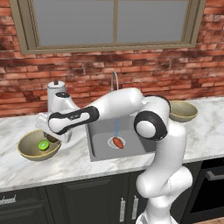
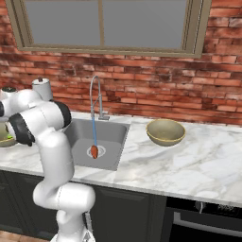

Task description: Pick the kiwis from the sink and place them in one bowl. Place the sweet potato in the other bowl. Then turn off the sink faucet.

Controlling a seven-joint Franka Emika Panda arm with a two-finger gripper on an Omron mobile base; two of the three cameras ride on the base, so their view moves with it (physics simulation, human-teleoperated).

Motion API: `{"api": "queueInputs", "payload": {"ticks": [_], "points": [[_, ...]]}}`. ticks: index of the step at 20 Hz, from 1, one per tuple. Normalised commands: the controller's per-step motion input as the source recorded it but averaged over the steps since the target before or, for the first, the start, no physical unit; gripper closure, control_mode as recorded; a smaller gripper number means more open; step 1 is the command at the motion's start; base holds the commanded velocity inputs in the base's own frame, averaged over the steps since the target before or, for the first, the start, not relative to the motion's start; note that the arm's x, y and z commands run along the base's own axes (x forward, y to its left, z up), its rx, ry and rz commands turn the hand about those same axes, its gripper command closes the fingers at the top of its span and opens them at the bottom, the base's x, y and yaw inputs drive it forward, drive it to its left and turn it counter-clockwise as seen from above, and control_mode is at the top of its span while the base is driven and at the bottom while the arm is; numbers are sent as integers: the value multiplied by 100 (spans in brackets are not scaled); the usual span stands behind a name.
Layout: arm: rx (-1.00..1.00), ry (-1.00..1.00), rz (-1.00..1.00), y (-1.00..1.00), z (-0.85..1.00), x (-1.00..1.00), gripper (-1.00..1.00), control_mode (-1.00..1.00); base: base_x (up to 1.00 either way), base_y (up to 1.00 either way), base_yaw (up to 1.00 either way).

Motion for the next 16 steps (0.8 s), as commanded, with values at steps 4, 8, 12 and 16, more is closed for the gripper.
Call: {"api": "queueInputs", "payload": {"ticks": [4, 8, 12, 16], "points": [[-4, 0, 0, 15, -1, 1, 100, -100, 0, 0, 0], [-3, -3, 0, 11, 0, 0, -100, -100, 0, 0, 0], [-1, -2, 0, 0, 0, 0, -100, -100, 0, 0, 0], [0, -10, 0, -39, -2, -6, -100, -100, 0, 0, 0]]}}
